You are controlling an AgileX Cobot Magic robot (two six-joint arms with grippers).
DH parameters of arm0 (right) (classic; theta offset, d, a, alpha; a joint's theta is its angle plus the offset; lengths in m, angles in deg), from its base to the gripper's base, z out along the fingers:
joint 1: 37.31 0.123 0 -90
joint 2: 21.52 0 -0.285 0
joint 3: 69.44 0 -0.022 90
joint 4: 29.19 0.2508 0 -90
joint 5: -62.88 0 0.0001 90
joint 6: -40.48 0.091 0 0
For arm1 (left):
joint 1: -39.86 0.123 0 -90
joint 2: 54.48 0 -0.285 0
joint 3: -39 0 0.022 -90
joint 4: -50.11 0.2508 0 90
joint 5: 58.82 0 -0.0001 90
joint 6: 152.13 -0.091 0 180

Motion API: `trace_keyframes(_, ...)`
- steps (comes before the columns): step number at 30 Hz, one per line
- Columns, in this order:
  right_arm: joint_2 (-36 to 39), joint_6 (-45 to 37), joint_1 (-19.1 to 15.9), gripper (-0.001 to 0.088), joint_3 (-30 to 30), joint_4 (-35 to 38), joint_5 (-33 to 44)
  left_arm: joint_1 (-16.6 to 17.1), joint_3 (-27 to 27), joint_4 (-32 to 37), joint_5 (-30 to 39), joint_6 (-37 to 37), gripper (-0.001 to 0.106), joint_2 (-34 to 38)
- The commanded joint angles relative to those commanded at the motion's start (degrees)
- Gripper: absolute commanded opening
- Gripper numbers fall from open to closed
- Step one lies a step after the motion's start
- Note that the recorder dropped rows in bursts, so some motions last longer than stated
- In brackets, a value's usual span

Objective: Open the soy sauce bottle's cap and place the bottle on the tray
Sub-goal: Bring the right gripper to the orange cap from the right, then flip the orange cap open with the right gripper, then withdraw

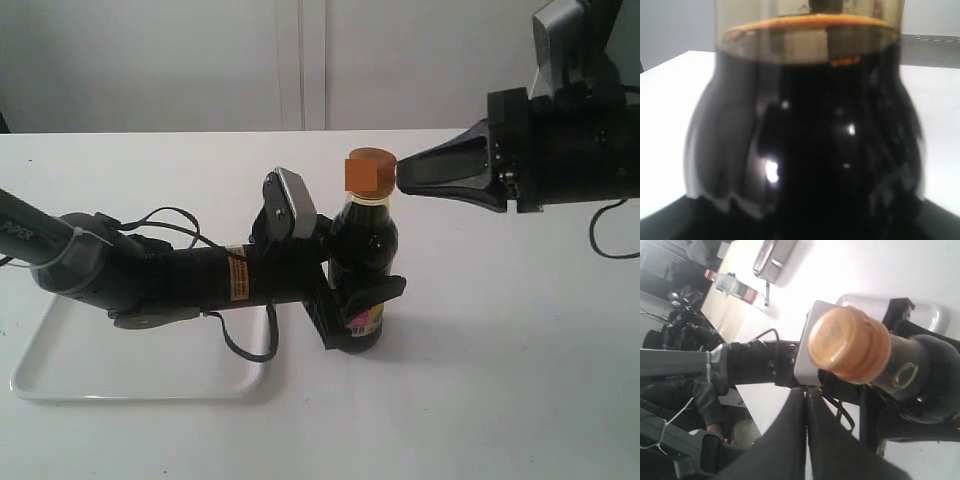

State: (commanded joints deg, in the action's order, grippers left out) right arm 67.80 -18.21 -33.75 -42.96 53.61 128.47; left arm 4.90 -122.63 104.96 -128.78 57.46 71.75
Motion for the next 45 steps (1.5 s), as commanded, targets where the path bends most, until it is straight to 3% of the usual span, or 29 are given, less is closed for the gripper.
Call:
trace_keyframes(11, 3.62, 0.23, 5.98, 0.0000, 0.00, 0.06, -4.45, 0.00, 0.00, 0.00, 0.00, -0.11, 0.000, 0.00)
trace_keyframes(23, 4.25, 0.23, 6.09, 0.0000, 0.00, 0.85, -10.84, 0.00, 0.00, 0.00, 0.00, -1.37, 0.000, 0.00)
trace_keyframes(45, 4.25, -2.86, 6.09, 0.0000, -1.09, 8.81, -13.47, 0.00, 0.12, 0.00, 0.00, -2.86, 0.000, 0.00)
